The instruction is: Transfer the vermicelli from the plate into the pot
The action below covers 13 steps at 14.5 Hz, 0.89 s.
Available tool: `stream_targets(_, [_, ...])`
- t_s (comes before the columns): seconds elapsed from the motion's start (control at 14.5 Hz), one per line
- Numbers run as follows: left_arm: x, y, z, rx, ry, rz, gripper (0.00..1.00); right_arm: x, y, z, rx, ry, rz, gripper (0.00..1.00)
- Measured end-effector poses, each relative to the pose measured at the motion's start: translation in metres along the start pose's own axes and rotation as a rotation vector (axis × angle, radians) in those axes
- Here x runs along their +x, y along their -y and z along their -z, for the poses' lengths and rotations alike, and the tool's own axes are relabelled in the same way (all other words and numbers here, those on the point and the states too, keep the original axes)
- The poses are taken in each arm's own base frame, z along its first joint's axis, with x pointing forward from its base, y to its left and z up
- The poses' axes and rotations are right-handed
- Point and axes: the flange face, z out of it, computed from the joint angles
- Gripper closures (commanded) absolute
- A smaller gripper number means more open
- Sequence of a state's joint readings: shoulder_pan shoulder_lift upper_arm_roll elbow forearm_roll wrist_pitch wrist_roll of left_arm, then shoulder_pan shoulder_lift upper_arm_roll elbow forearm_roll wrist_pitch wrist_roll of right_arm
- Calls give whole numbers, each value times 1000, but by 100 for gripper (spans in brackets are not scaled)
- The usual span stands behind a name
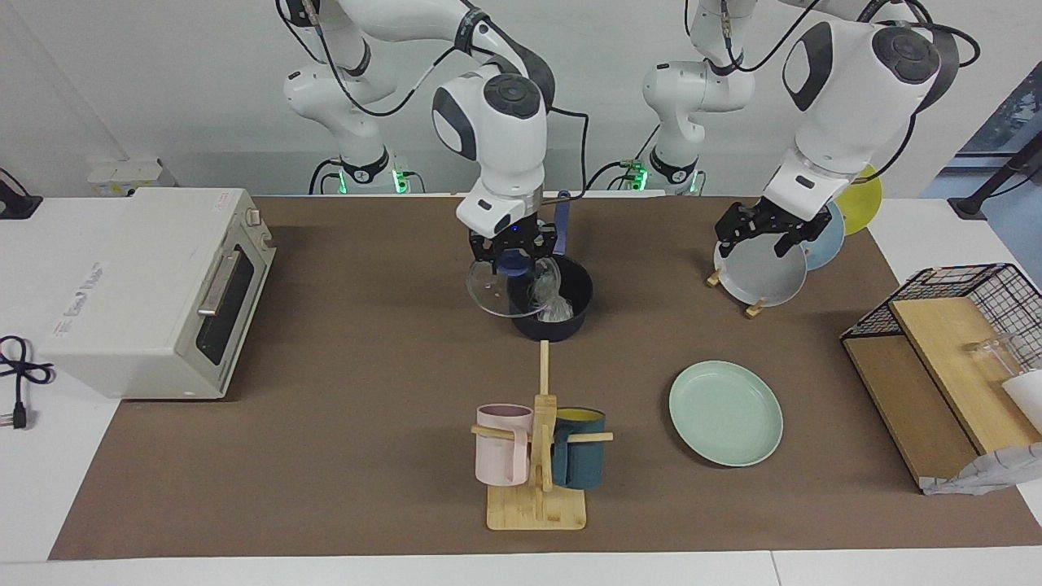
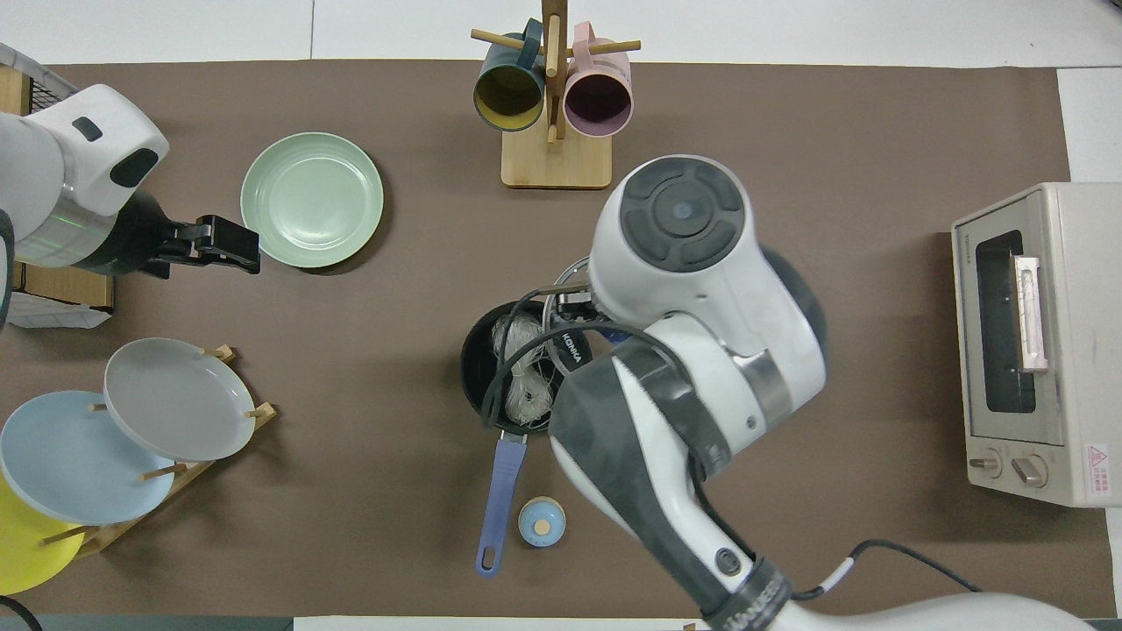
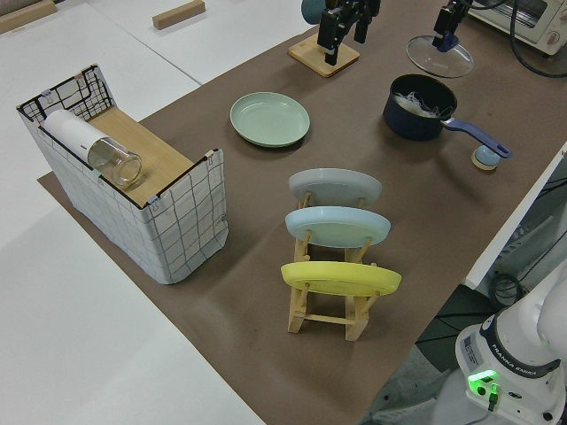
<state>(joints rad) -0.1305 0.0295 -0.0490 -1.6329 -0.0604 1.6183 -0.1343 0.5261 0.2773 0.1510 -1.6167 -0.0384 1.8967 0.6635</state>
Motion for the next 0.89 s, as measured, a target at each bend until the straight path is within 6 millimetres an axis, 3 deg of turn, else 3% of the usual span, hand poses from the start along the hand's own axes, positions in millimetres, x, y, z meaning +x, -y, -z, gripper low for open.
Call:
stream_targets(0.28, [-12,6,40,38,22,2,0,-16,45,-45,-43,-24,-13,57])
stream_targets(0.41, [-15,7,38,44,48,4,0,-13,47,-54,-47,-19,-18,57])
stream_targets(0.89, [-19,13,15,49,77,13,0,-11,45,-54,-39,-15,-50,57])
